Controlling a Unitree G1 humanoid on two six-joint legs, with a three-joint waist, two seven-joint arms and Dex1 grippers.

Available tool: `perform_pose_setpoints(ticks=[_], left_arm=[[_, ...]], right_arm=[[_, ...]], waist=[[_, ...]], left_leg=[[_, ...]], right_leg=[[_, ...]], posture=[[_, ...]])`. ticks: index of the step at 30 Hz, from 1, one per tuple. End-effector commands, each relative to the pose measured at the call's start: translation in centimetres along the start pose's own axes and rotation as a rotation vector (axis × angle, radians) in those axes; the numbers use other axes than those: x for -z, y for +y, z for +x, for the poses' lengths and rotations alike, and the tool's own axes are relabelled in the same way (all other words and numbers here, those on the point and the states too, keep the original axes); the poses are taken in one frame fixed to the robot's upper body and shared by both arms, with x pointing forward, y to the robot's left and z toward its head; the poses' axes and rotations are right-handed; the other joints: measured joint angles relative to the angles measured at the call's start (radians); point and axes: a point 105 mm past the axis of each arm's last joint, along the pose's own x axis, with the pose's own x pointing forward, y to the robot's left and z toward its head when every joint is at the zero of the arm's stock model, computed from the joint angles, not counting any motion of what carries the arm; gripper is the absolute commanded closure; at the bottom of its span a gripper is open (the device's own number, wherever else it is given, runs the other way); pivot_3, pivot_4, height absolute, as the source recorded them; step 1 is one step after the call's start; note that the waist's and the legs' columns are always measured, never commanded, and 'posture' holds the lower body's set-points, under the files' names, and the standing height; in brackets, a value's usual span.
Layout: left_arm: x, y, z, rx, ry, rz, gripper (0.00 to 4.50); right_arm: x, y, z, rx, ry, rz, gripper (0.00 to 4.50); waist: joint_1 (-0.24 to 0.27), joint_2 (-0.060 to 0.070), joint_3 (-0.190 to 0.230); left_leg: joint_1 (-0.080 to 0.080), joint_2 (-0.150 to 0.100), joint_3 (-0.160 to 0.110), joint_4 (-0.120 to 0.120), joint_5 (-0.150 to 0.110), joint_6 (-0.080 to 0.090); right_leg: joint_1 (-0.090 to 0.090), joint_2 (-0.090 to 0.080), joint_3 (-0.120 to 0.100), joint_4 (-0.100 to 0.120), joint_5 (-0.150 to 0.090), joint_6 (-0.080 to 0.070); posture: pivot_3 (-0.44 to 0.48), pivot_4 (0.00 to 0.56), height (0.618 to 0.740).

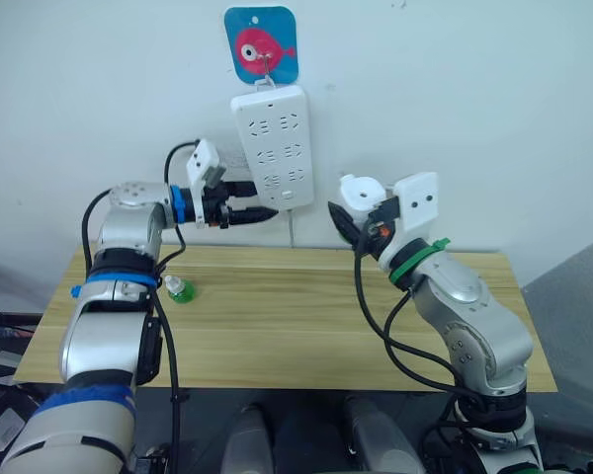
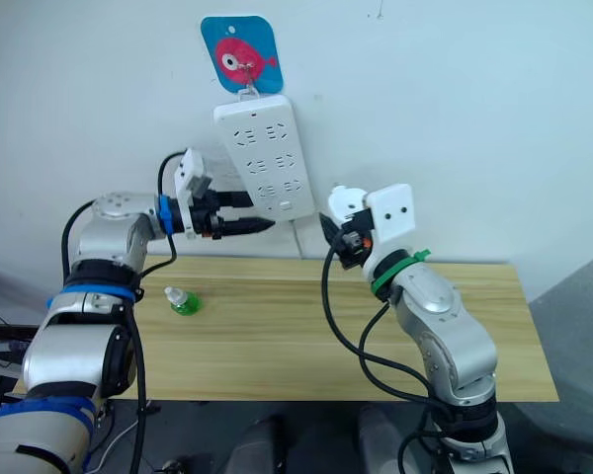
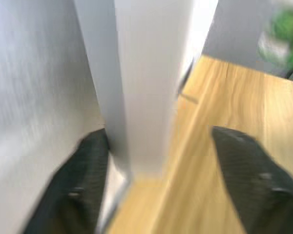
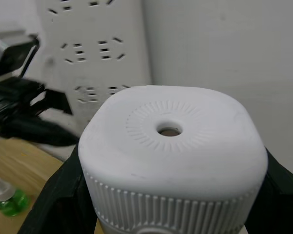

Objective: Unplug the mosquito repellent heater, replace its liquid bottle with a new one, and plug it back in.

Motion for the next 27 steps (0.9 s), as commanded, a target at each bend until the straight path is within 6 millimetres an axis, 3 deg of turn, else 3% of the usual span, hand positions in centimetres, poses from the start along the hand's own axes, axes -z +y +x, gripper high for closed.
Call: perform_pose_setpoints(ticks=[1, 6, 8, 10, 13, 18, 21, 27], left_arm=[[-0.3, -0.9, -1.4, -0.018, -0.016, 0.026, 0.04], [4.3, -3.8, -4.3, -0.126, 0.101, 0.018, 0.04], [5.3, -5.1, -4.6, -0.157, 0.135, 0.073, 0.04], [4.8, -7.0, -3.8, -0.132, 0.09, 0.113, 0.04], [1.8, -9.1, -0.6, -0.099, -0.062, 0.19, 0.04], [-1.3, -10.7, 5.0, -0.068, -0.244, 0.253, 0.04], [-2.7, -11.1, 6.6, -0.061, -0.321, 0.265, 0.04], [-4.7, -11.8, 8.9, -0.036, -0.41, 0.258, 0.04]], right_arm=[[-1.1, -0.5, -0.3, 0.002, -0.072, 0.015, 1.38], [0.8, -2.5, -0.6, 0.058, -0.055, 0.071, 1.38], [1.2, -3.0, -0.7, 0.072, -0.052, 0.089, 1.38], [1.4, -3.2, -0.7, 0.079, -0.051, 0.128, 1.38], [1.3, -3.5, -0.5, 0.082, -0.07, 0.313, 1.38], [2.2, -4.2, -0.8, 0.089, -0.118, 0.778, 1.38], [1.7, -4.6, -1.2, 0.065, -0.164, 0.95, 1.38], [0.4, -4.4, -1.6, -0.006, -0.2, 1.091, 1.38]], waist=[[0.002, 0.0, 0.0], [-0.006, 0.0, -0.001], [-0.004, 0.0, -0.001], [0.01, 0.0, 0.0], [0.031, -0.001, -0.001], [0.041, -0.002, -0.001], [0.037, -0.002, -0.001], [0.011, -0.001, -0.001]], left_leg=[[0.0, 0.0, 0.0, 0.0, 0.0, 0.0], [0.002, 0.001, 0.0, 0.0, 0.001, -0.001], [0.002, 0.001, 0.0, 0.0, 0.001, -0.002], [0.002, 0.001, 0.0, 0.0, 0.002, -0.003], [0.002, 0.0, 0.0, 0.0, 0.004, -0.006], [0.002, -0.002, 0.0, 0.004, 0.006, -0.009], [0.0, -0.003, 0.001, 0.007, 0.006, -0.009], [0.0, -0.002, 0.0, 0.006, 0.006, -0.008]], right_leg=[[0.0, 0.0, 0.0, 0.0, 0.0, 0.0], [0.0, 0.0, 0.001, 0.003, -0.001, -0.002], [0.0, -0.001, 0.001, 0.003, -0.001, -0.002], [0.0, -0.001, 0.0, 0.004, -0.002, -0.002], [0.001, -0.001, 0.0, 0.004, -0.004, 0.003], [0.003, -0.001, 0.002, 0.004, -0.002, 0.006], [0.003, -0.002, 0.004, 0.003, -0.001, 0.008], [0.002, 0.0, 0.003, 0.004, -0.001, 0.008]], posture=[[-0.081, 0.227, 0.74], [-0.073, 0.214, 0.74], [-0.065, 0.209, 0.74], [-0.056, 0.207, 0.74], [-0.041, 0.203, 0.74], [-0.034, 0.201, 0.74], [-0.045, 0.201, 0.74], [-0.058, 0.205, 0.74]])
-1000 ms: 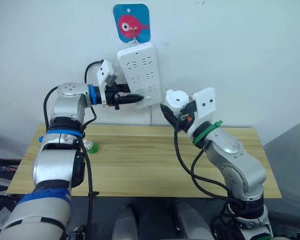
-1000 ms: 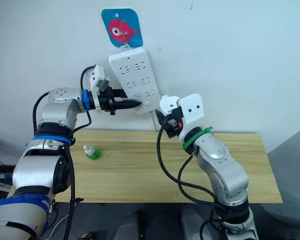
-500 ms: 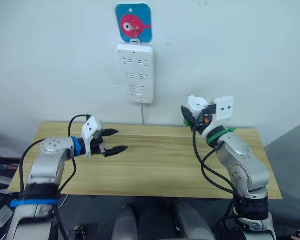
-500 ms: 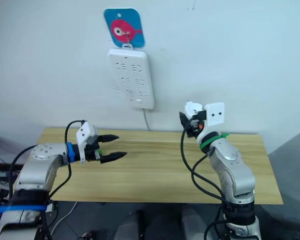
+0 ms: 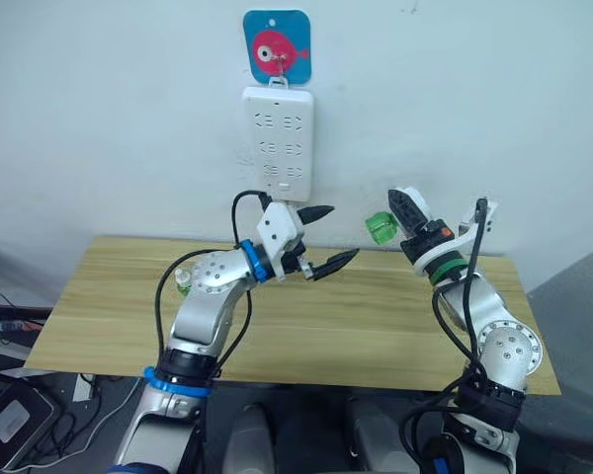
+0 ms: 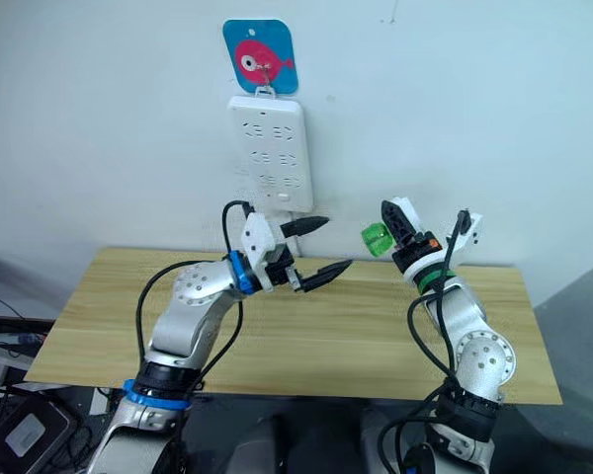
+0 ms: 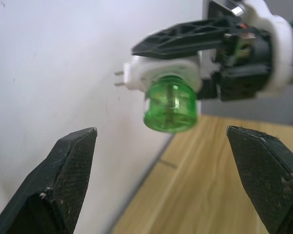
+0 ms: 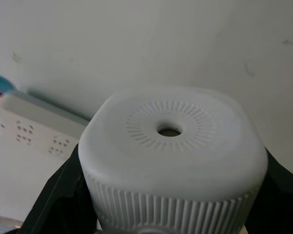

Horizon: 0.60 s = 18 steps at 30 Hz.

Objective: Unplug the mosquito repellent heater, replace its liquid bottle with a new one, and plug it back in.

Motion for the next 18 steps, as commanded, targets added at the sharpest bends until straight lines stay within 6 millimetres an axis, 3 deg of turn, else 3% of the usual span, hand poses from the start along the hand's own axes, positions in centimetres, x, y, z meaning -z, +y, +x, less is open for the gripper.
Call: perform_pose_setpoints(ticks=[1, 11, 18], left_arm=[[-1.0, -0.3, 1.1, 0.004, -0.055, 0.025, 0.04], [-0.9, -0.2, 2.6, -0.021, -0.091, 0.013, 0.04], [-1.3, 0.2, 3.1, -0.035, -0.113, 0.013, 0.04]], right_arm=[[-0.3, 2.6, 0.1, -0.106, -0.008, 0.074, 1.38], [-0.1, 4.2, -0.1, -0.148, 0.027, 0.1, 1.38], [0.1, 4.1, -0.3, -0.142, 0.041, 0.096, 1.38]], waist=[[-0.009, 0.0, 0.0], [-0.01, 0.0, 0.0], [-0.01, 0.0, 0.0]], left_leg=[[0.0, 0.0, 0.0, 0.0, 0.0, 0.0], [-0.001, -0.001, 0.0, 0.0, 0.0, 0.0], [-0.001, -0.001, 0.0, -0.001, 0.0, 0.0]], right_leg=[[0.0, 0.0, 0.0, 0.0, 0.0, 0.0], [0.0, 0.0, 0.0, -0.001, 0.0, 0.001], [0.0, 0.0, 0.0, -0.001, 0.0, 0.001]], posture=[[-0.063, 0.205, 0.74], [-0.068, 0.21, 0.74], [-0.068, 0.21, 0.74]])
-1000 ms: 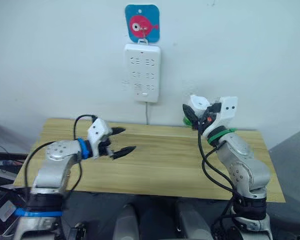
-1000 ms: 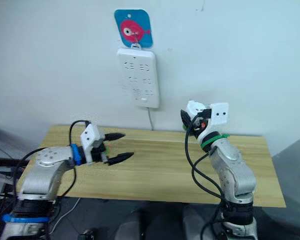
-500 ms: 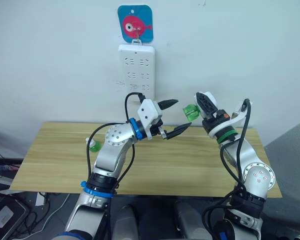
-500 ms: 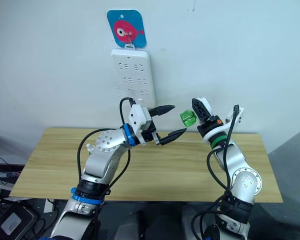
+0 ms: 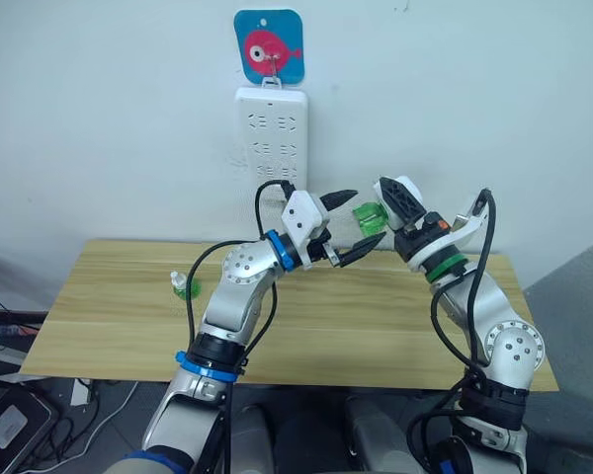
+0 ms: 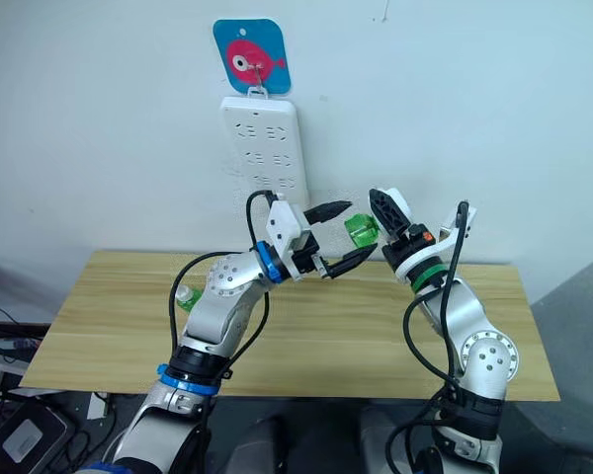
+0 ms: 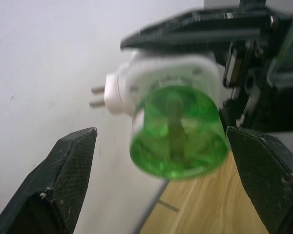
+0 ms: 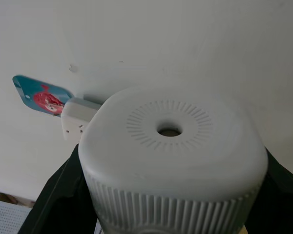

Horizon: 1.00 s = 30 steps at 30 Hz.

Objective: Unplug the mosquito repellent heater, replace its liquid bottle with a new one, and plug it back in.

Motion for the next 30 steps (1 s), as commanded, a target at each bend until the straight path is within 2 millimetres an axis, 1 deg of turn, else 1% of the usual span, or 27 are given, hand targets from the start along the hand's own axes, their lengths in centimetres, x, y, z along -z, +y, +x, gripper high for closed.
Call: perform_pose_setpoints(ticks=[1, 13, 23, 26, 30], left_arm=[[-1.04, 0.11, 0.44, -0.003, -0.044, 0.024, 0.04], [-1.41, -0.24, 0.89, 0.01, -0.071, -0.001, 0.04], [-1.25, -0.56, 1.09, 0.017, -0.069, -0.008, 0.04], [-1.19, -0.74, 1.06, 0.02, -0.067, -0.015, 0.62], [-1.22, -0.84, 1.01, 0.02, -0.067, -0.018, 1.86]], right_arm=[[-0.33, 1.82, -0.22, -0.069, -0.016, -0.018, 1.38], [-0.2, 1.87, -0.35, -0.074, -0.006, -0.019, 1.38], [-0.12, 1.85, -0.41, -0.066, -0.002, -0.026, 1.38], [-0.26, 1.87, -0.38, -0.065, -0.009, -0.021, 1.38], [-0.54, 1.71, -0.41, -0.056, -0.022, -0.017, 1.38]], waist=[[0.0, 0.0, 0.0], [0.001, 0.0, 0.0], [0.0, 0.0, 0.0], [0.001, 0.0, 0.0], [0.001, 0.0, 0.0]], left_leg=[[0.0, 0.0, 0.0, 0.0, 0.0, 0.0], [0.0, 0.0, 0.0, 0.0, 0.0, 0.0], [0.0, 0.0, 0.0, 0.0, 0.0, 0.0], [0.0, 0.0, 0.0, 0.0, 0.0, 0.0], [0.0, 0.0, 0.0, 0.0, 0.0, 0.0]], right_leg=[[0.0, 0.0, 0.0, 0.0, 0.0, 0.0], [0.0, 0.0, 0.0, 0.0, 0.0, 0.0], [0.0, 0.0, 0.0, 0.0, 0.0, 0.0], [0.0, 0.0, 0.0, -0.001, 0.0, 0.0], [0.0, 0.0, 0.0, -0.001, 0.0, 0.0]], posture=[[-0.068, 0.21, 0.74], [-0.075, 0.214, 0.74], [-0.075, 0.217, 0.74], [-0.076, 0.218, 0.74], [-0.076, 0.221, 0.74]])
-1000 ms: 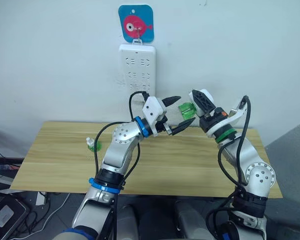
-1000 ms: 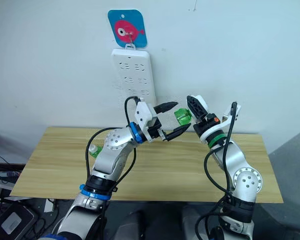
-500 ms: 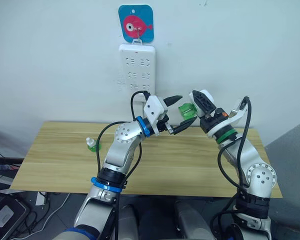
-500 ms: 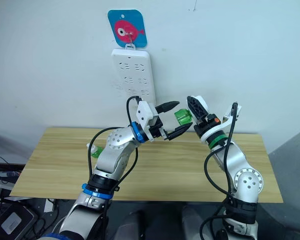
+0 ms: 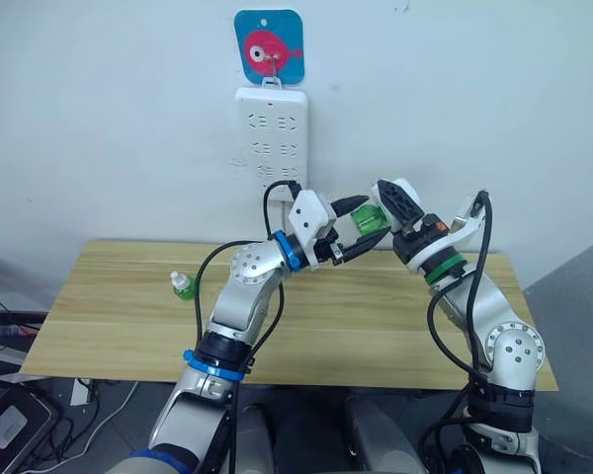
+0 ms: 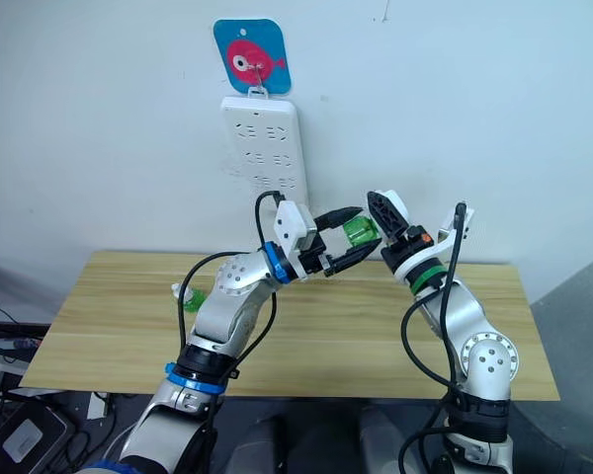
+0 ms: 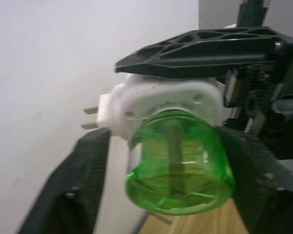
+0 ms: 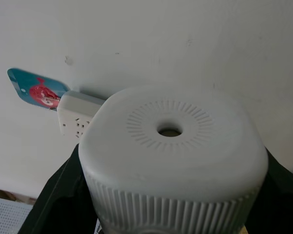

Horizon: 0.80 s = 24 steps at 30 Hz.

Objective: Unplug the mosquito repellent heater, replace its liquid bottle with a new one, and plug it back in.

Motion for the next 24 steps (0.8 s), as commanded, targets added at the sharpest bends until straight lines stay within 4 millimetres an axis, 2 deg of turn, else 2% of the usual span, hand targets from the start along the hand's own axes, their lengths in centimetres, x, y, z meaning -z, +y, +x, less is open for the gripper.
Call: perform_pose_setpoints(ticks=[1, 6, 23, 24], left_arm=[[-1.28, -0.1, 0.17, -0.002, -0.043, 0.022, 2.16], [-1.21, -0.22, 0.03, 0.001, -0.04, 0.017, 2.25], [-1.12, -0.23, -0.26, -0.013, -0.028, 0.01, 2.25], [-1.13, -0.24, -0.27, -0.013, -0.028, 0.01, 1.9]], right_arm=[[-0.69, 1.71, -0.33, -0.065, -0.028, -0.007, 1.38], [-1.22, 1.47, -0.36, -0.054, -0.049, -0.001, 1.38], [-1.24, 1.06, -0.41, -0.039, -0.044, -0.016, 1.38], [-1.27, 1.05, -0.41, -0.039, -0.044, -0.017, 1.38]], waist=[[-0.001, 0.0, 0.0], [0.0, 0.0, 0.0], [0.0, 0.0, 0.0], [0.0, 0.0, 0.0]], left_leg=[[0.0, 0.0, 0.0, 0.0, 0.0, 0.0], [0.0, 0.0, 0.0, 0.0, 0.0, 0.0], [0.0, 0.0, 0.0, 0.0, 0.0, 0.0], [0.0, 0.0, 0.0, 0.0, 0.0, 0.0]], right_leg=[[0.0, 0.0, 0.0, 0.0, 0.0, 0.0], [0.0, 0.0, 0.0, 0.0, 0.0, 0.0], [0.0, 0.0, 0.0, -0.001, 0.0, 0.0], [0.0, 0.0, 0.0, -0.001, 0.0, 0.0]], posture=[[-0.076, 0.221, 0.74], [-0.077, 0.224, 0.74], [-0.07, 0.227, 0.74], [-0.07, 0.227, 0.74]])
